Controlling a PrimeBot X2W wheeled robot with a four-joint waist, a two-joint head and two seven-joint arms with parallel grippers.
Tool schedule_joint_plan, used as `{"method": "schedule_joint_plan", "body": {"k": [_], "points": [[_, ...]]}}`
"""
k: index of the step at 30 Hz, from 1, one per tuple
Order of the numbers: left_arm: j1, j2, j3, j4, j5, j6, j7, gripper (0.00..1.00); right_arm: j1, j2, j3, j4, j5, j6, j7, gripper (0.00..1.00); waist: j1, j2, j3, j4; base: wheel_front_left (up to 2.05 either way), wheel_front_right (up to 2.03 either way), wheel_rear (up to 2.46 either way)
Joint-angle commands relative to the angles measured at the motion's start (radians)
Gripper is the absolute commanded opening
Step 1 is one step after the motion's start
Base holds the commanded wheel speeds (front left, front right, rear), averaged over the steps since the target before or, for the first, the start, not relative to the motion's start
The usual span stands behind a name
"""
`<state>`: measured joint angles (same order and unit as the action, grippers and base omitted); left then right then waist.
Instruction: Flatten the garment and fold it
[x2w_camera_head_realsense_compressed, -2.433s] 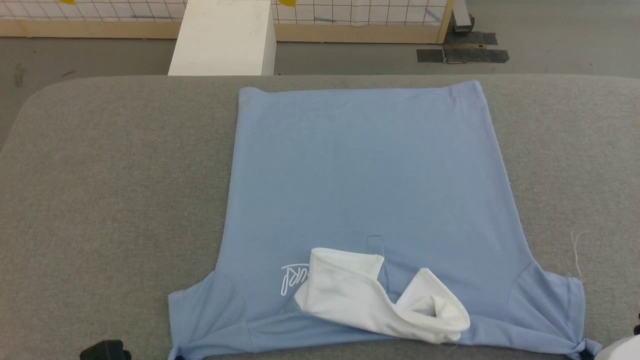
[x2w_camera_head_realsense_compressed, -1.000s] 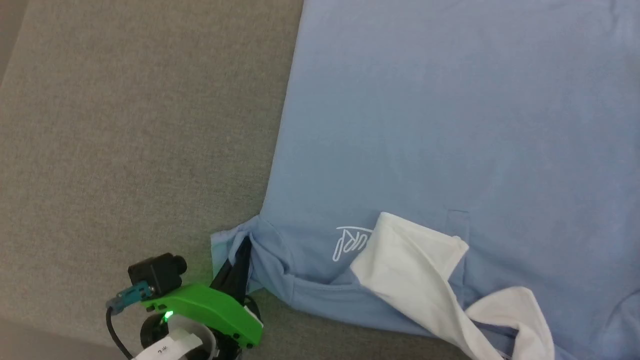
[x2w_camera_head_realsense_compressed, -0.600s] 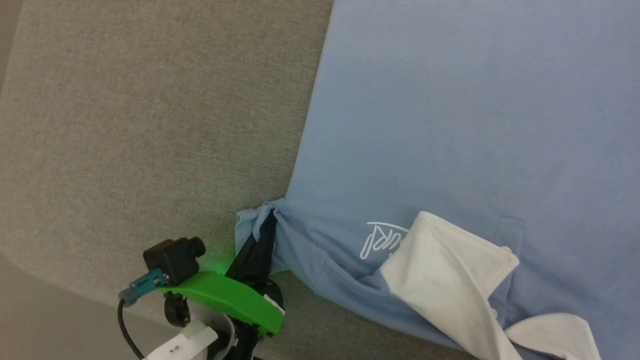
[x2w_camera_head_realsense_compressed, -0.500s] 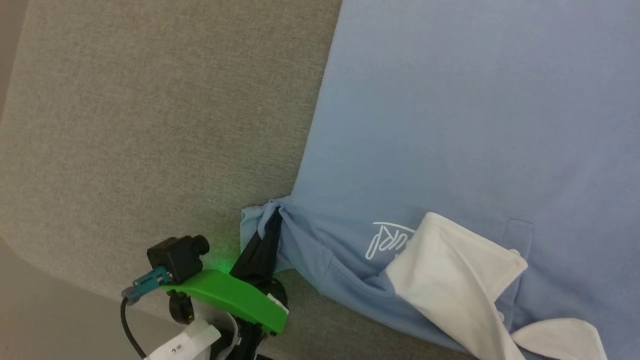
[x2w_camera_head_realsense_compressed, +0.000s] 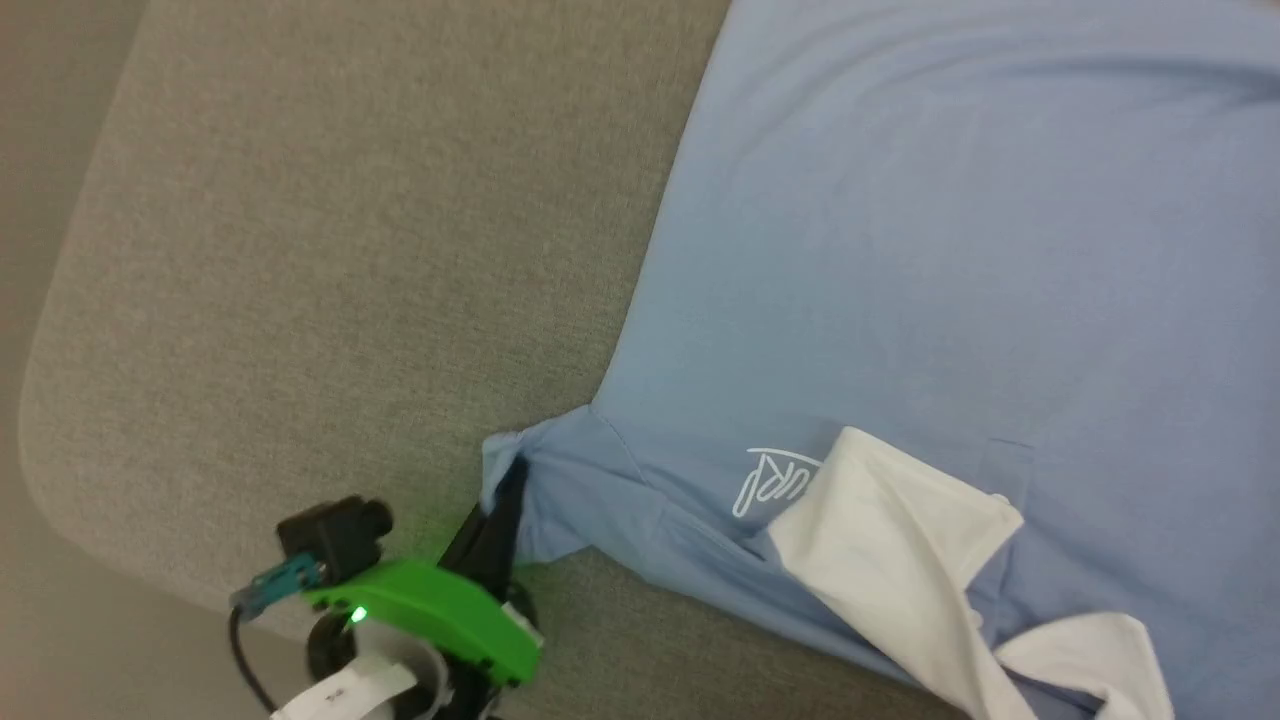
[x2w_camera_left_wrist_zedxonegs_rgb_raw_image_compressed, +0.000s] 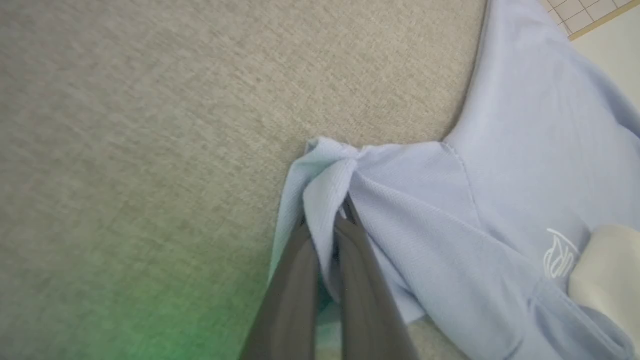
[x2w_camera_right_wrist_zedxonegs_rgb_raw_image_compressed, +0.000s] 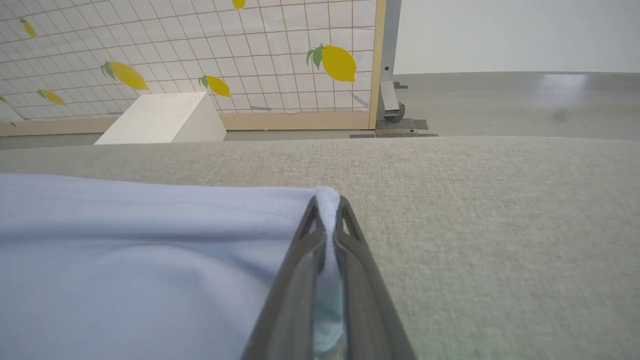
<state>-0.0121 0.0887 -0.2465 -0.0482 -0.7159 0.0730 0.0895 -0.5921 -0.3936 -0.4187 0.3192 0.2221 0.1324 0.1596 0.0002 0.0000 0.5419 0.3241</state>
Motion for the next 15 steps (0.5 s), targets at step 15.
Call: {"method": "schedule_joint_plan", "body": {"k": [15], "points": [[0.171,0.1,0.053,-0.029,-0.023,0.087,0.094,0.0,0.52,0.266,-0.229,-0.202,-0.034,-0.002,0.131,0.0,-0.0002,0.0,-0.352,-0.246,0.0,0.0,0.0]]}}
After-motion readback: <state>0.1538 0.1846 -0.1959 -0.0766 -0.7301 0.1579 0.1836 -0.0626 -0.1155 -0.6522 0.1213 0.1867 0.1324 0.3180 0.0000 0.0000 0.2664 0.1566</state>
